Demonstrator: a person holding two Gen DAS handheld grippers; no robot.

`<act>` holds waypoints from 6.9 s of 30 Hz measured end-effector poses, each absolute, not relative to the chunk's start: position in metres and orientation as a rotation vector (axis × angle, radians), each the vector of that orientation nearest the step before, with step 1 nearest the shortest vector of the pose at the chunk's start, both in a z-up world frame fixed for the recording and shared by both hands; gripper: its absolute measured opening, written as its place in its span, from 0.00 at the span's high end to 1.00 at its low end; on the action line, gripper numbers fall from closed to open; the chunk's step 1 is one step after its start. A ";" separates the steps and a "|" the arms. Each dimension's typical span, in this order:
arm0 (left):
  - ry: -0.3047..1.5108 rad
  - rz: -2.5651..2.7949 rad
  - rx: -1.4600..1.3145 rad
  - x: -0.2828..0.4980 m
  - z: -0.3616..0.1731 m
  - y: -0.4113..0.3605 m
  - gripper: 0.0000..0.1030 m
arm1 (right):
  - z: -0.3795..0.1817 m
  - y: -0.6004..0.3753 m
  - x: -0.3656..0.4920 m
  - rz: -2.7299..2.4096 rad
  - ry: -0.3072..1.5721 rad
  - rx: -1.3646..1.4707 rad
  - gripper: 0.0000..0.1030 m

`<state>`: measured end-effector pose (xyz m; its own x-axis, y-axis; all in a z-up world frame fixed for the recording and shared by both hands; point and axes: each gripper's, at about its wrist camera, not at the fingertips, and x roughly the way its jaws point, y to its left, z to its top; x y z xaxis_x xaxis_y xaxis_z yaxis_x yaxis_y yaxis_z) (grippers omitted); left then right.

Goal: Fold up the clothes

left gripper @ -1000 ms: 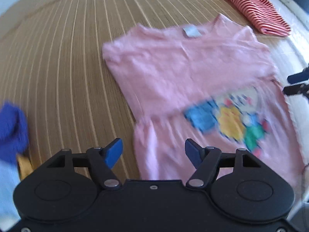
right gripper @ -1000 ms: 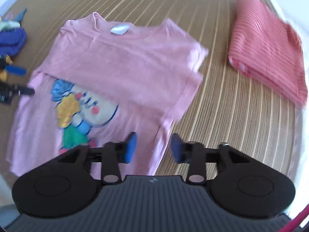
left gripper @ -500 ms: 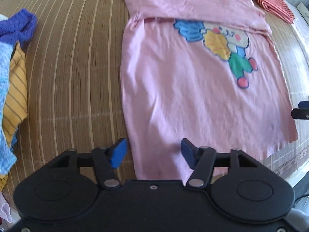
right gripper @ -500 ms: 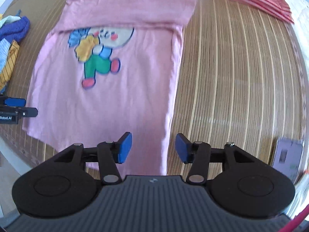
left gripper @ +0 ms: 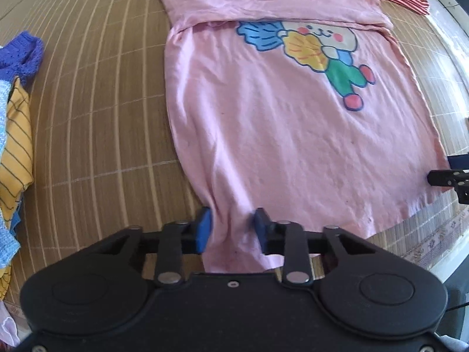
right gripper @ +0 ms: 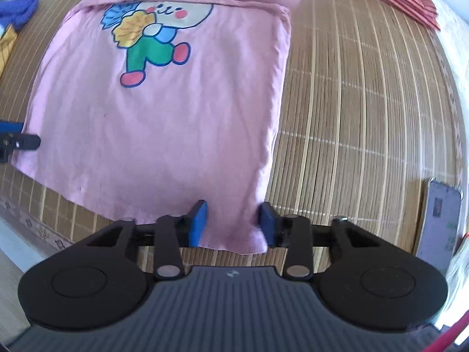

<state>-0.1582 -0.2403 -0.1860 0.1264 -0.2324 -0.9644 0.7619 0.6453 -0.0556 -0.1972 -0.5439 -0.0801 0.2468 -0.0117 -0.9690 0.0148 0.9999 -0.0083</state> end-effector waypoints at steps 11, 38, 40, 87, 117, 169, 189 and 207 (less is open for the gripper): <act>1.292 -0.871 0.529 -0.166 -0.136 -0.222 0.93 | -0.038 -0.582 -0.215 0.059 1.335 0.371 0.95; 1.087 -0.907 0.506 -0.007 -0.112 -0.351 0.92 | 0.003 -0.638 -0.037 -0.001 1.144 0.461 0.95; 1.093 -0.917 0.516 -0.001 -0.118 -0.356 0.92 | -0.002 -0.639 -0.028 -0.011 1.149 0.455 0.95; 1.012 -0.842 0.523 0.063 -0.117 -0.370 0.51 | -0.001 -0.640 0.021 0.044 1.121 0.146 0.58; 1.158 -1.060 0.386 0.082 -0.150 -0.365 0.87 | -0.028 -0.650 0.030 0.049 1.158 0.183 0.94; 1.039 -1.029 0.277 0.100 -0.088 -0.337 0.92 | 0.024 -0.661 0.025 0.039 1.009 0.142 0.96; 1.001 -0.935 0.382 0.111 -0.115 -0.341 0.63 | -0.012 -0.669 0.017 0.087 1.210 0.213 0.75; 1.146 -0.968 0.442 0.017 -0.154 -0.326 0.62 | -0.047 -0.641 -0.028 0.151 1.289 0.265 0.97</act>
<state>0.0173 -0.3263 -0.1540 0.0864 -0.4136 -0.9063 0.8247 0.5401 -0.1679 -0.0284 -0.6409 -0.0471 0.2741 0.2573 -0.9266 0.0367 0.9600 0.2774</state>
